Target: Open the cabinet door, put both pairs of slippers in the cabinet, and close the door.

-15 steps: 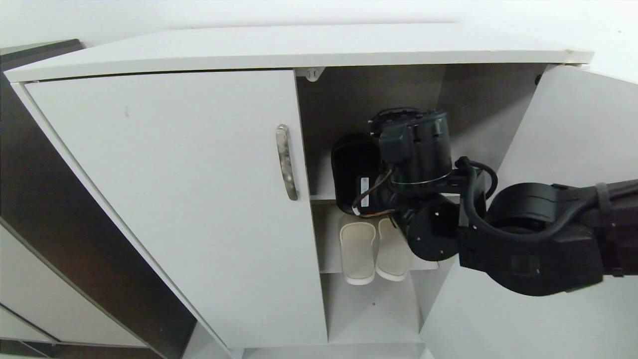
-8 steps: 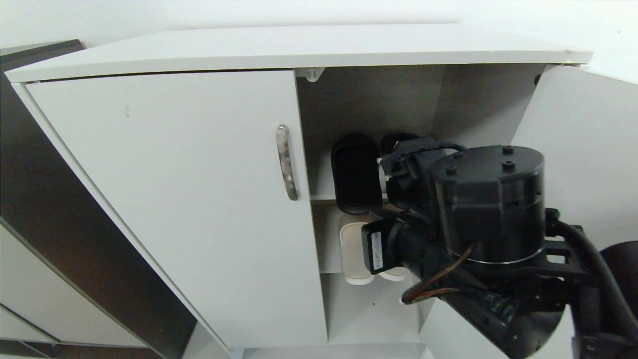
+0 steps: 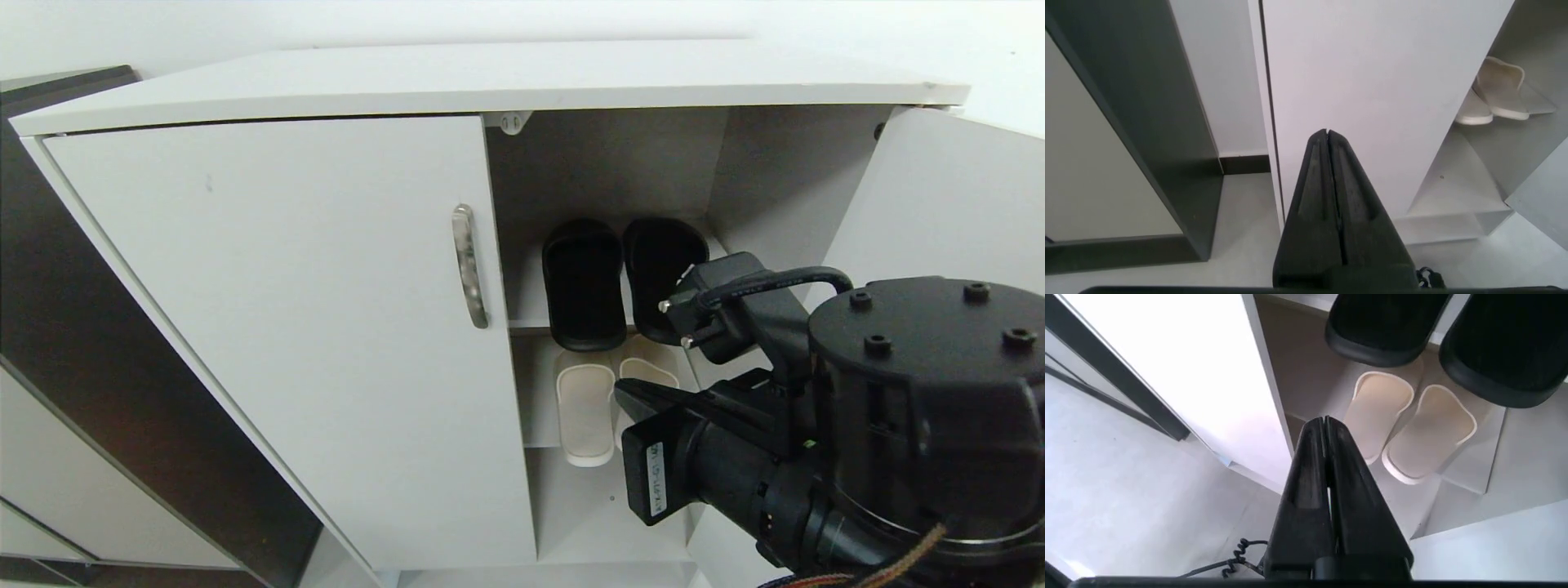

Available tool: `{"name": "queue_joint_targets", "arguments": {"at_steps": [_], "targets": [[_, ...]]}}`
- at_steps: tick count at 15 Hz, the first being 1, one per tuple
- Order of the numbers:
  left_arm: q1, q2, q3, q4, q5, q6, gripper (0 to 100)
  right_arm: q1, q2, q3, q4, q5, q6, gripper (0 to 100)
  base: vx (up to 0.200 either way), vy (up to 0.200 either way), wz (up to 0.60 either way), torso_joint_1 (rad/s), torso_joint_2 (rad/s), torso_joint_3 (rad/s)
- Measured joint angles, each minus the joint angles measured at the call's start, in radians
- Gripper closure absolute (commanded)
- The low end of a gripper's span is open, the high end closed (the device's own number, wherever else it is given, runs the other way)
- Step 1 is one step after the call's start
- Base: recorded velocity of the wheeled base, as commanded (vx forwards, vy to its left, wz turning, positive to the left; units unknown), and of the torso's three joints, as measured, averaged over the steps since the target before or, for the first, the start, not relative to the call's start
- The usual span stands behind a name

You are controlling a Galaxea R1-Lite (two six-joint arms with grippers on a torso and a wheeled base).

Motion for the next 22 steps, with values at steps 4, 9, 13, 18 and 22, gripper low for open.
{"name": "queue_joint_targets", "arguments": {"at_steps": [4,9,13,18,22], "targets": [[0.0,0.0,0.0,0.0,0.0,0.0,100,0.0,-0.003,0.0,-0.001,-0.003,0.0,100,-0.1,0.0,0.0,0.002,0.0,0.001],[0.0,0.0,0.0,0.0,0.0,-0.001,100,-0.002,-0.003,0.006,-0.001,-0.004,0.0,100,-0.2,0.0,0.0,0.002,0.0,0.003],[0.0,0.0,0.0,0.0,0.0,-0.002,100,-0.005,-0.003,0.016,0.0,-0.004,0.001,100,-0.2,0.0,0.0,0.004,0.0,0.002],[0.0,0.0,0.0,0.0,0.001,-0.003,100,-0.014,-0.003,0.03,-0.019,-0.004,-0.002,100,-0.2,0.0,0.0,0.003,0.0,0.003],[0.0,0.0,0.0,0.0,0.001,-0.003,100,-0.029,-0.003,0.045,-0.037,-0.004,-0.006,100,-0.2,0.0,0.0,0.002,0.0,0.0]]}}
